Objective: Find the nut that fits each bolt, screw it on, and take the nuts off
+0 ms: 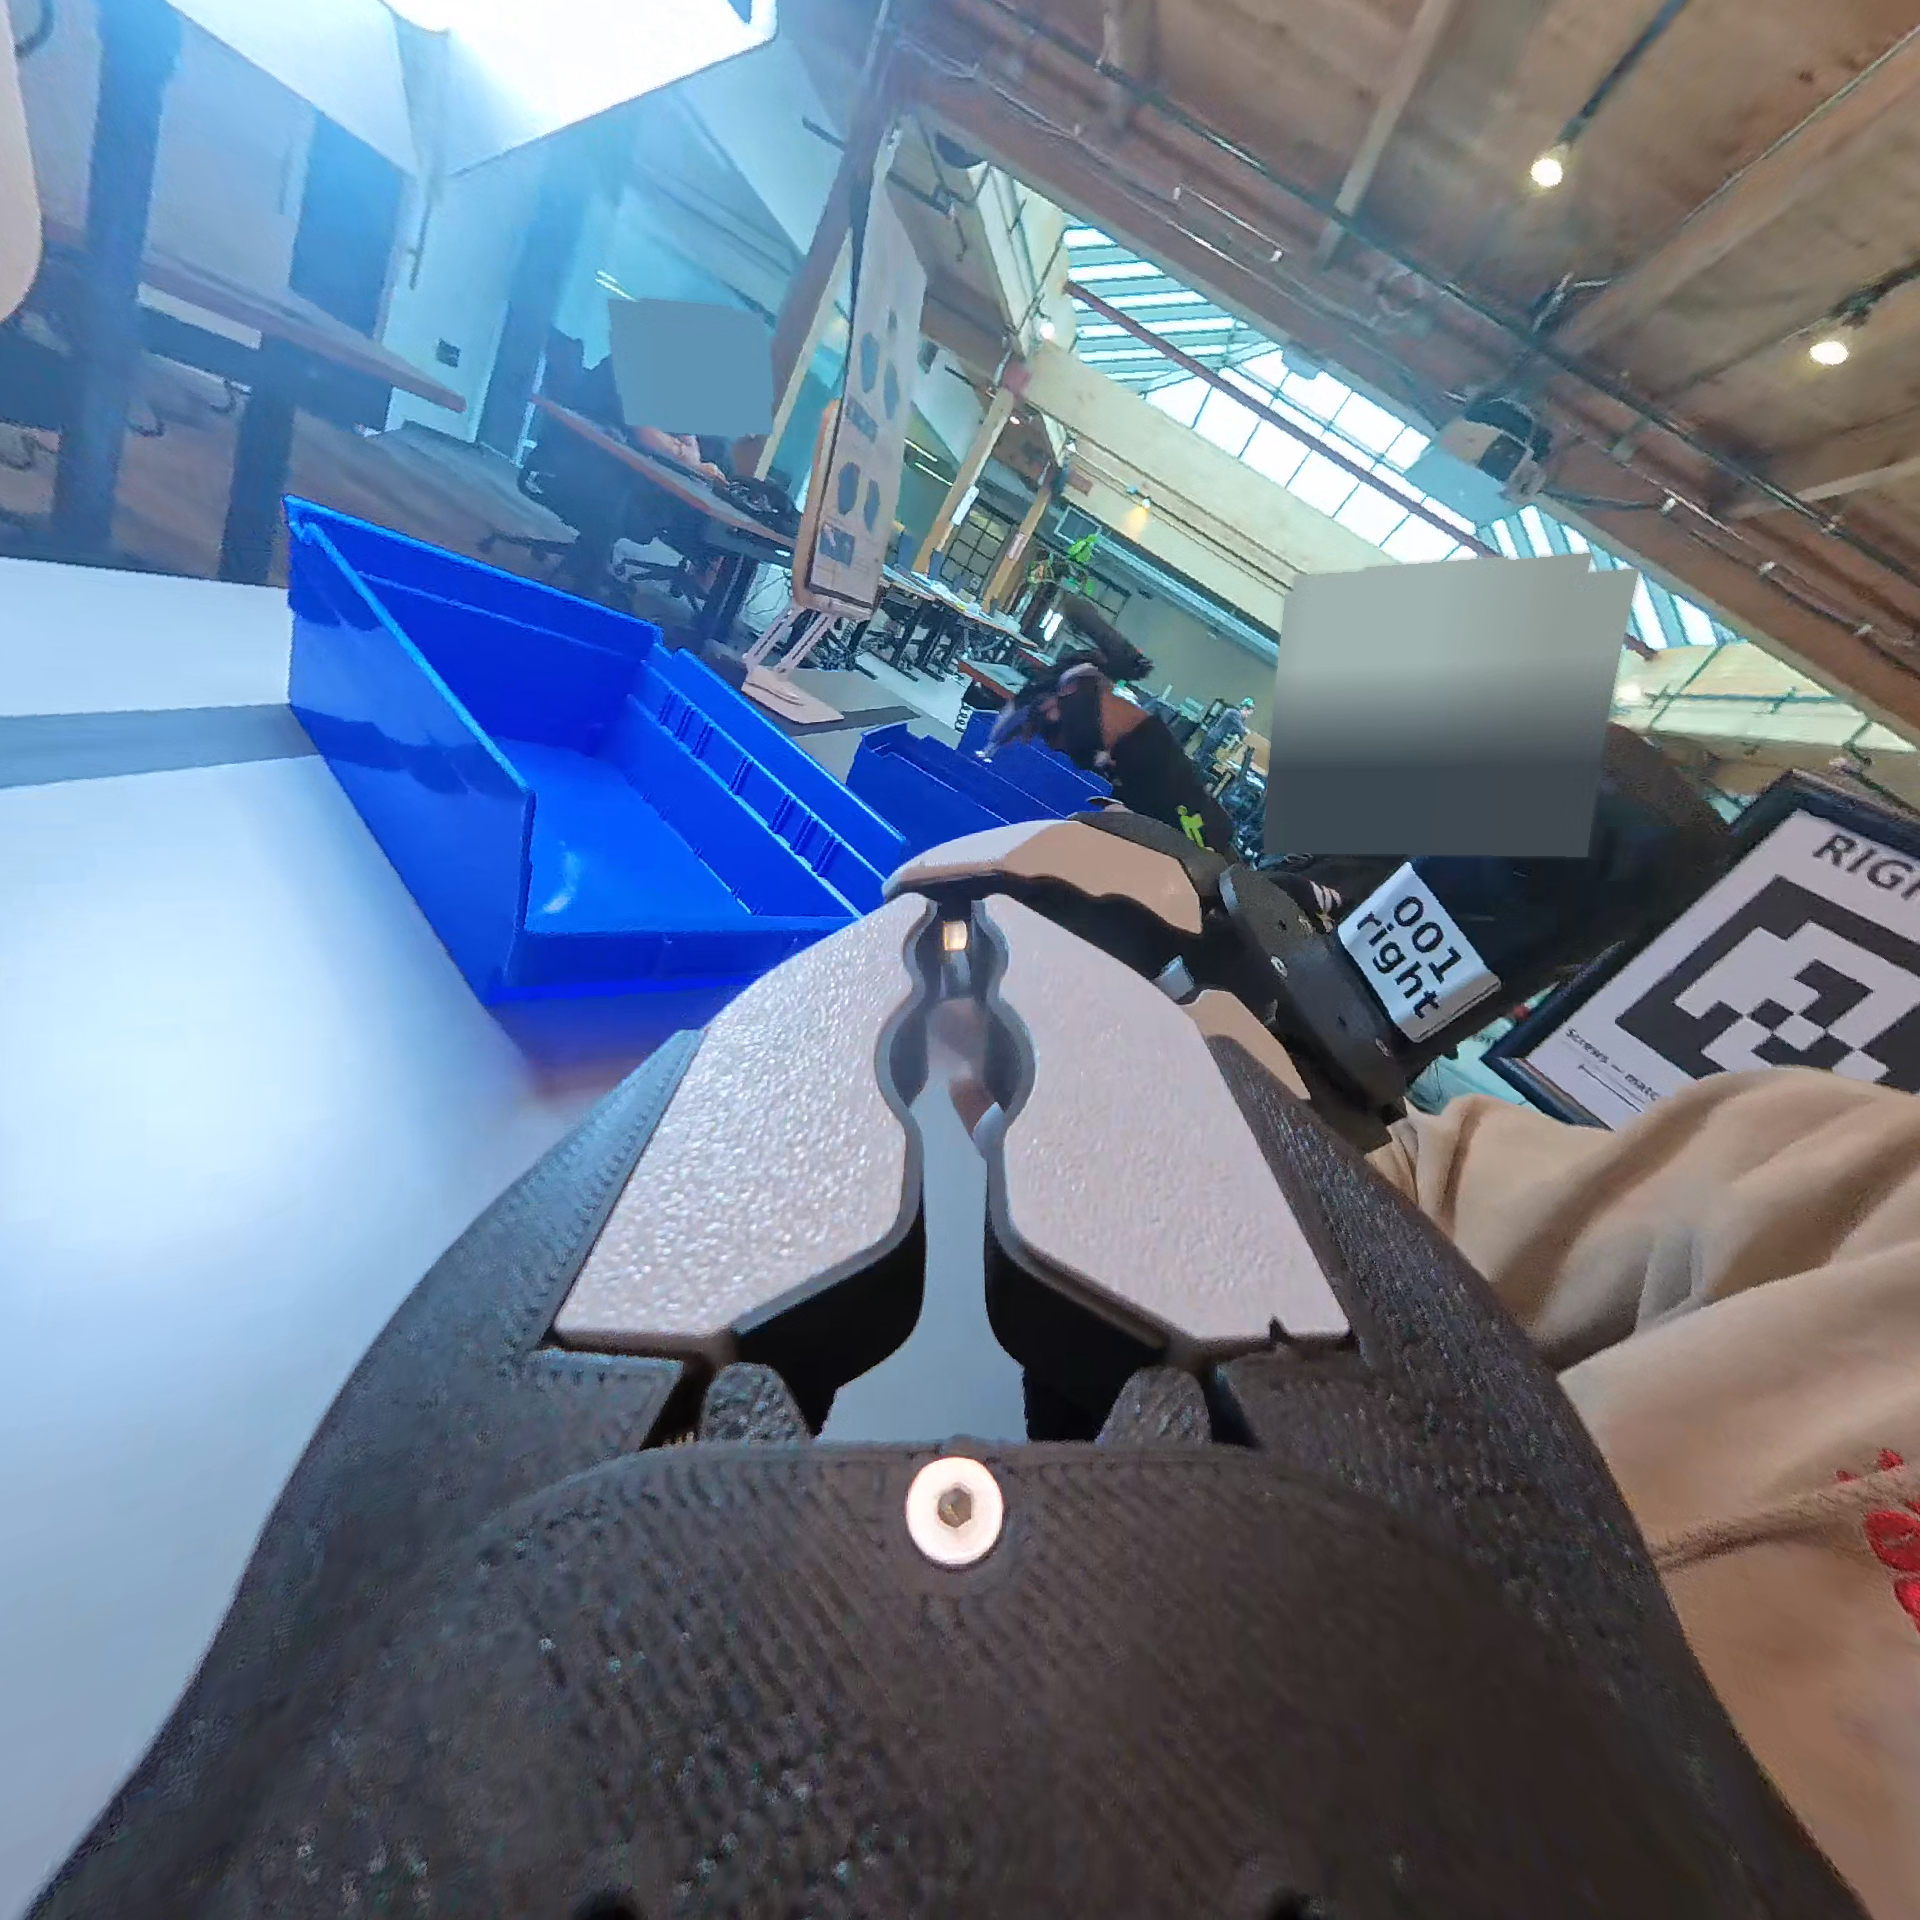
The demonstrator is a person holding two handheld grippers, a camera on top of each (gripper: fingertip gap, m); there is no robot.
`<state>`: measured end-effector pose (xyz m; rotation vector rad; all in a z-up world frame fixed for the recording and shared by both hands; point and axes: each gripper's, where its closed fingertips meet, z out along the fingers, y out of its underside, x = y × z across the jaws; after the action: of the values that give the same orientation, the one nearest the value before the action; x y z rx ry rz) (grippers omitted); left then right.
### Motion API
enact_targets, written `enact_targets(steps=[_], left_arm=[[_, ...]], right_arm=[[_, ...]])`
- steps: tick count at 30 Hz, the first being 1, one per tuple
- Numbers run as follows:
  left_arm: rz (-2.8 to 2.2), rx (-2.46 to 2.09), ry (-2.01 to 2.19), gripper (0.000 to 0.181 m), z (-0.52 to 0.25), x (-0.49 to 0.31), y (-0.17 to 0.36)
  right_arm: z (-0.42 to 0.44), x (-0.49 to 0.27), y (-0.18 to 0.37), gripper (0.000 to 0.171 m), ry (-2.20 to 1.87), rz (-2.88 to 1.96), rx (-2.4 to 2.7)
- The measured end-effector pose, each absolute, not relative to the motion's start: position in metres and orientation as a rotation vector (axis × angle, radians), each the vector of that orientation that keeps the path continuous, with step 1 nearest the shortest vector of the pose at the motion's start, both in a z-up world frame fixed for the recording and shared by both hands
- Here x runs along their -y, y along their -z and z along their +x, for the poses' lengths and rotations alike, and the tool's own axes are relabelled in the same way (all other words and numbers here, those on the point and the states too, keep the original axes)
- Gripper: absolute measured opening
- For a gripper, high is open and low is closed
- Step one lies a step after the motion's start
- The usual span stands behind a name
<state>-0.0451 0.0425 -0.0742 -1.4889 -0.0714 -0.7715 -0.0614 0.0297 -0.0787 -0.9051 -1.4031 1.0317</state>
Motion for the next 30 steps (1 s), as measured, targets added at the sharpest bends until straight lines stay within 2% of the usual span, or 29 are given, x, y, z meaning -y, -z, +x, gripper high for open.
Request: enact_targets(steps=[12, 30], left_arm=[[-1.381, 0.391, 1.018, 0.005, -0.058, -0.049, 0.087], [-1.226, 0.537, 1.008, 0.005, -0.062, -0.049, 0.084]], right_arm=[[-0.069, -0.038, 0.092, 0.021, -0.793, -0.811, 1.382], [-0.068, -0.041, 0.094, 0.016, -0.893, -0.870, 1.371]])
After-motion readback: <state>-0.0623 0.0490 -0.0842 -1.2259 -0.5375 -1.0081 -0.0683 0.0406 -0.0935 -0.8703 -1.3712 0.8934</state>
